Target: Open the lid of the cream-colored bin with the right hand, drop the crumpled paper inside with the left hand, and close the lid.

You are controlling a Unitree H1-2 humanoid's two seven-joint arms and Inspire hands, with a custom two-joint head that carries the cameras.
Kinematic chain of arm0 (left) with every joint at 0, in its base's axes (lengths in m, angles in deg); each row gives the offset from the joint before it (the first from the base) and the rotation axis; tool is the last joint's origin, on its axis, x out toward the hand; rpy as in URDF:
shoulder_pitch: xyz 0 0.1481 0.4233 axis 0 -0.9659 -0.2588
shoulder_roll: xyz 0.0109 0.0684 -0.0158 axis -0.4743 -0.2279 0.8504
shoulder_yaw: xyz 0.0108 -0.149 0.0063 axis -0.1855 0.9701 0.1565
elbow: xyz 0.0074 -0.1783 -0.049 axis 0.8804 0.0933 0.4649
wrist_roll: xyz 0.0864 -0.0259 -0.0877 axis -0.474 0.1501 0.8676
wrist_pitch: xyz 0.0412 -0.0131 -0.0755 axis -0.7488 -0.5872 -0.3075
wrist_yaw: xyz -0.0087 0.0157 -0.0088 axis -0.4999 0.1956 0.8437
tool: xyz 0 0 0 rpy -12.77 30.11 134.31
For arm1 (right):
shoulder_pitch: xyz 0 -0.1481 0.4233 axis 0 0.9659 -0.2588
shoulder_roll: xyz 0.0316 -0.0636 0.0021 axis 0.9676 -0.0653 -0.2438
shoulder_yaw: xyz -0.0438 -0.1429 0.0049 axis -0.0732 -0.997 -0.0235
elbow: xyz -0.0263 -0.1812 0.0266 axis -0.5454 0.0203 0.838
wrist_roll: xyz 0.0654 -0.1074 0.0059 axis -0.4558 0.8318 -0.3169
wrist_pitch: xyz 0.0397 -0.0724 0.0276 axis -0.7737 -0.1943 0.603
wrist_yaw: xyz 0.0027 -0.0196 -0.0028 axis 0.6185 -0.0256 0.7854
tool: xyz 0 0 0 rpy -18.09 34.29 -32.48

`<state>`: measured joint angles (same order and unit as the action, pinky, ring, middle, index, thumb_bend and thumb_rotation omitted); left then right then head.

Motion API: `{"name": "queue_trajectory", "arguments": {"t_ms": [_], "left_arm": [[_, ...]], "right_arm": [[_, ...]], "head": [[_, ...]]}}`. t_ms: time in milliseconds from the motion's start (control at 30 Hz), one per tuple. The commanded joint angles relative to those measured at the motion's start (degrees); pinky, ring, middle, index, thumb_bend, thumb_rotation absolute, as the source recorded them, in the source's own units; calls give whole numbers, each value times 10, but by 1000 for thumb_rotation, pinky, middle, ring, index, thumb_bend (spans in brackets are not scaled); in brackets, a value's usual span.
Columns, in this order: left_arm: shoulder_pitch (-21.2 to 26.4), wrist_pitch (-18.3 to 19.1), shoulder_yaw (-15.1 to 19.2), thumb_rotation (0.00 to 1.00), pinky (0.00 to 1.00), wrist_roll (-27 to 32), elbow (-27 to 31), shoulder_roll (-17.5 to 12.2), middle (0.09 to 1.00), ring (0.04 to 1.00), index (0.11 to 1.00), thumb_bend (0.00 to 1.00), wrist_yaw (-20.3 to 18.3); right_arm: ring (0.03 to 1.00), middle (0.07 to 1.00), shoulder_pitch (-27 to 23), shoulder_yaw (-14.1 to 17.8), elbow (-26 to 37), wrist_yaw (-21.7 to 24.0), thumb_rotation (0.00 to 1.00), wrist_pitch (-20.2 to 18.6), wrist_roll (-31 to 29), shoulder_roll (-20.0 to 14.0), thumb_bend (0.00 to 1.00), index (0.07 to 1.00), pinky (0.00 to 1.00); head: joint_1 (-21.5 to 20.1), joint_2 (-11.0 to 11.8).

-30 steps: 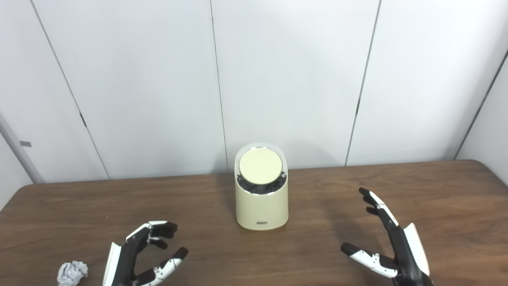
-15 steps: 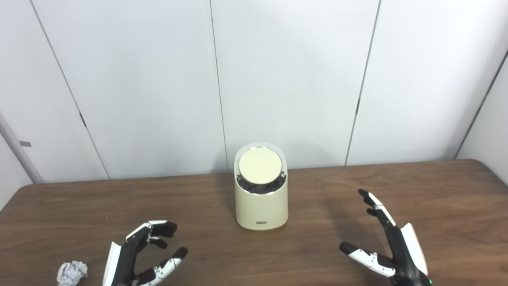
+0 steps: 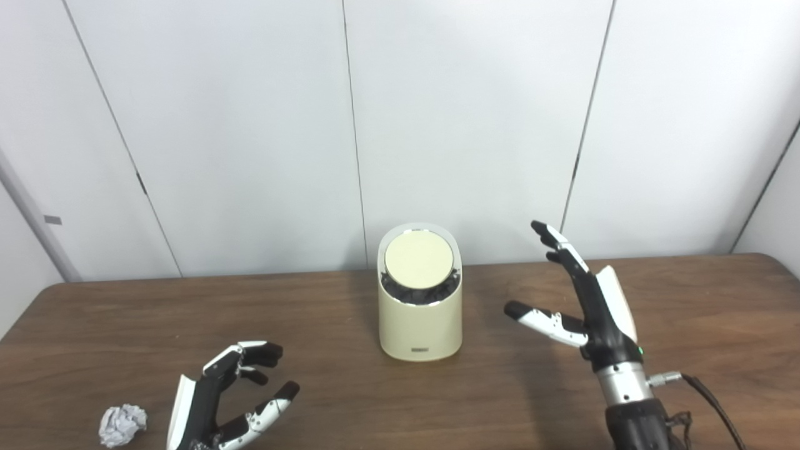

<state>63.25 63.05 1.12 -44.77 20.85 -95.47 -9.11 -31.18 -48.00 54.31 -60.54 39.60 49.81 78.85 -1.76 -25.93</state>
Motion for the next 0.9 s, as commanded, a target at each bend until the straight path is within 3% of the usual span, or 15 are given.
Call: {"name": "queue_trajectory", "arguments": {"t_ms": [0,133,267,400,867], "left_arm": [[-1,-24,-5,241,511,-9,-17,5,640,619,621,737,13],[0,-22,-5,250,514,-4,-19,6,641,621,623,750,12],[1,-27,-6,240,505,-6,-21,6,637,613,621,749,13],[2,-25,-7,237,506,-5,-21,8,636,613,619,754,14],[6,-22,-17,225,506,-15,-23,11,636,609,618,740,23]], "right_arm": [[884,898,-35,-4,7,4,722,-12,6,-1,907,878,810],[873,883,-66,-19,10,16,710,-45,28,0,902,866,784],[867,893,-90,-37,23,40,744,-112,60,4,942,883,769],[849,879,-119,-57,9,39,771,-152,103,2,990,870,724],[854,903,-198,-93,-18,80,673,-264,158,0,950,868,699]], "head": [[0,-1],[-1,0],[1,-1],[0,0],[0,5]]}}
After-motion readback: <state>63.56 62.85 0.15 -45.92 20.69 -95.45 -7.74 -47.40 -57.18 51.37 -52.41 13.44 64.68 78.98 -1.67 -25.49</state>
